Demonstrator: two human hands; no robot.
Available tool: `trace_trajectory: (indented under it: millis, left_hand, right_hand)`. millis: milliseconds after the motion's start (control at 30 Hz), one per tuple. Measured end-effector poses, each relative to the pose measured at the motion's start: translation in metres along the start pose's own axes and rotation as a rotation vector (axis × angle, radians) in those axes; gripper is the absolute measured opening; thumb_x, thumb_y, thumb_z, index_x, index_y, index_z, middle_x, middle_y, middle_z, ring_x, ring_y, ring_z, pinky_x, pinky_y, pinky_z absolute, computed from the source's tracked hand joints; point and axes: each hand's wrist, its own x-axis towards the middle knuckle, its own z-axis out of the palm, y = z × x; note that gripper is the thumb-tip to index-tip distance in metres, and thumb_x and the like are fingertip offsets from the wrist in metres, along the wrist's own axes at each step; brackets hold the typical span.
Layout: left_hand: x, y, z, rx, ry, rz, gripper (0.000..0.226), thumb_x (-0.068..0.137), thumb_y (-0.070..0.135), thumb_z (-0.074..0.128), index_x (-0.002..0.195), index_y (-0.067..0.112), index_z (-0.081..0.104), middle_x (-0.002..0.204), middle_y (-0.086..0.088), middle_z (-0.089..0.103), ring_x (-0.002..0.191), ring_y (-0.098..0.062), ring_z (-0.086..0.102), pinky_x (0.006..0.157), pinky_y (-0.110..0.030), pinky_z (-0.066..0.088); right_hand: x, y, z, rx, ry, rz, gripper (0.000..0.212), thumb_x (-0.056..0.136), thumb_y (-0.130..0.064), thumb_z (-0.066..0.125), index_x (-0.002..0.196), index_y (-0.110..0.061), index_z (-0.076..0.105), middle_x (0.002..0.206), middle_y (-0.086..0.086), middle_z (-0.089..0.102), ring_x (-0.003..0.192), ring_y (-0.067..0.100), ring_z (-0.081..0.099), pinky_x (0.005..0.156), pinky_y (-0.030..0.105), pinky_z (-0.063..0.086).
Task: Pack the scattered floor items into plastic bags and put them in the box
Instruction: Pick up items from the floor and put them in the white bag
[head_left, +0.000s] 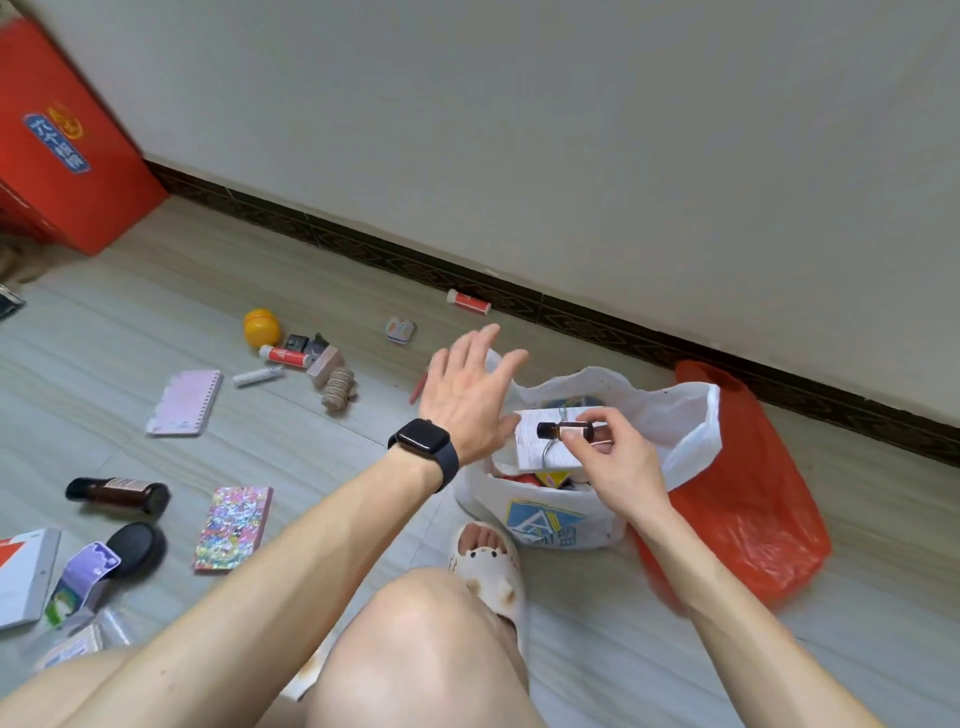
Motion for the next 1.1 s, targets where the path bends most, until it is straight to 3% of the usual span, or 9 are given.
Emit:
trace_trajectory:
  millis: [100,167,233,367,467,567,767,1000,1100]
  left_hand:
    - [0.001,-0.019,0.008,-0.066,-0.175,-0.219,0.084,0.083,0.04,0.063,0.152,0.029,0.015,0.153,-0.017,0.028,0.138,-0.037,0.03,0.108,-0.049,0.032]
    - [0.001,-0.024,0.009,-0.081,-0.169,-0.239,0.069,0.084,0.023,0.055,0.146,0.021,0.025,0.13,-0.012,0.055,0.118,-0.035,0.049,0.084,-0.041,0.04]
    - [0.003,-0.029,0.005,-0.097,-0.118,-0.22,0.056,0.084,0.013,0.048,0.138,0.017,0.035,0.115,-0.009,0.064,0.104,-0.034,0.055,0.072,-0.036,0.035]
    - [0.004,-0.031,-0.001,-0.161,-0.105,-0.183,0.063,0.085,0.011,0.047,0.146,0.018,0.033,0.14,-0.004,0.05,0.124,-0.031,0.049,0.095,-0.04,0.043]
    - [0.003,-0.029,-0.007,-0.132,-0.124,-0.132,0.066,0.085,0.009,0.047,0.148,0.019,0.032,0.136,-0.005,0.054,0.122,-0.03,0.049,0.095,-0.038,0.04]
    - [0.004,-0.031,-0.01,-0.125,-0.121,-0.104,0.063,0.087,0.009,0.047,0.147,0.02,0.034,0.134,-0.005,0.057,0.12,-0.03,0.051,0.092,-0.038,0.04]
    - [-0.005,-0.035,-0.022,-0.195,-0.258,-0.111,0.062,0.09,0.019,0.047,0.15,0.023,0.031,0.147,-0.005,0.045,0.13,-0.028,0.045,0.103,-0.039,0.041]
    - [-0.034,-0.11,-0.066,-0.062,-0.296,-0.237,0.063,0.088,0.037,0.052,0.148,0.029,0.034,0.149,-0.003,0.042,0.133,-0.029,0.043,0.105,-0.045,0.039]
    - [-0.073,-0.162,-0.075,-0.02,-0.257,-0.384,0.057,0.088,0.036,0.052,0.143,0.029,0.04,0.143,-0.001,0.045,0.132,-0.028,0.042,0.105,-0.044,0.036]
  right_hand:
    - [0.012,-0.009,0.011,-0.194,-0.05,-0.133,0.017,0.091,-0.039,0.065,0.105,-0.03,0.061,0.092,-0.009,0.069,0.08,0.01,0.064,0.074,0.03,0.048]
    - [0.021,-0.014,0.024,-0.296,-0.078,-0.224,0.018,0.091,-0.042,0.062,0.106,-0.031,0.06,0.094,-0.012,0.067,0.085,0.011,0.062,0.077,0.033,0.048]
    - [0.03,-0.016,0.04,-0.392,-0.104,-0.326,0.021,0.092,-0.044,0.059,0.109,-0.031,0.058,0.099,-0.011,0.067,0.093,0.015,0.058,0.079,0.036,0.047]
    - [0.047,-0.006,0.065,-0.755,-0.235,-0.374,0.044,0.092,-0.042,0.053,0.134,-0.03,0.05,0.136,0.0,0.056,0.124,0.027,0.044,0.1,0.042,0.039]
    - [0.049,0.006,0.07,-0.91,-0.308,-0.348,0.056,0.091,-0.043,0.049,0.145,-0.032,0.04,0.158,0.007,0.03,0.145,0.028,0.024,0.114,0.044,0.024]
    - [0.049,0.007,0.067,-0.915,-0.342,-0.368,0.056,0.094,-0.042,0.048,0.148,-0.032,0.036,0.163,0.007,0.021,0.15,0.026,0.016,0.118,0.044,0.019]
    - [0.038,-0.025,0.044,-0.755,-0.321,-0.422,0.052,0.098,-0.034,0.047,0.149,-0.027,0.04,0.161,0.004,0.03,0.149,0.023,0.023,0.12,0.038,0.022]
    - [0.002,-0.095,0.034,-0.479,-0.128,-0.744,0.043,0.093,-0.023,0.062,0.136,-0.024,0.058,0.148,-0.003,0.05,0.14,0.018,0.04,0.115,0.03,0.03]
    - [-0.015,-0.133,0.052,-0.459,-0.162,-0.91,0.043,0.091,-0.027,0.066,0.134,-0.025,0.059,0.146,-0.005,0.051,0.139,0.016,0.042,0.114,0.029,0.031]
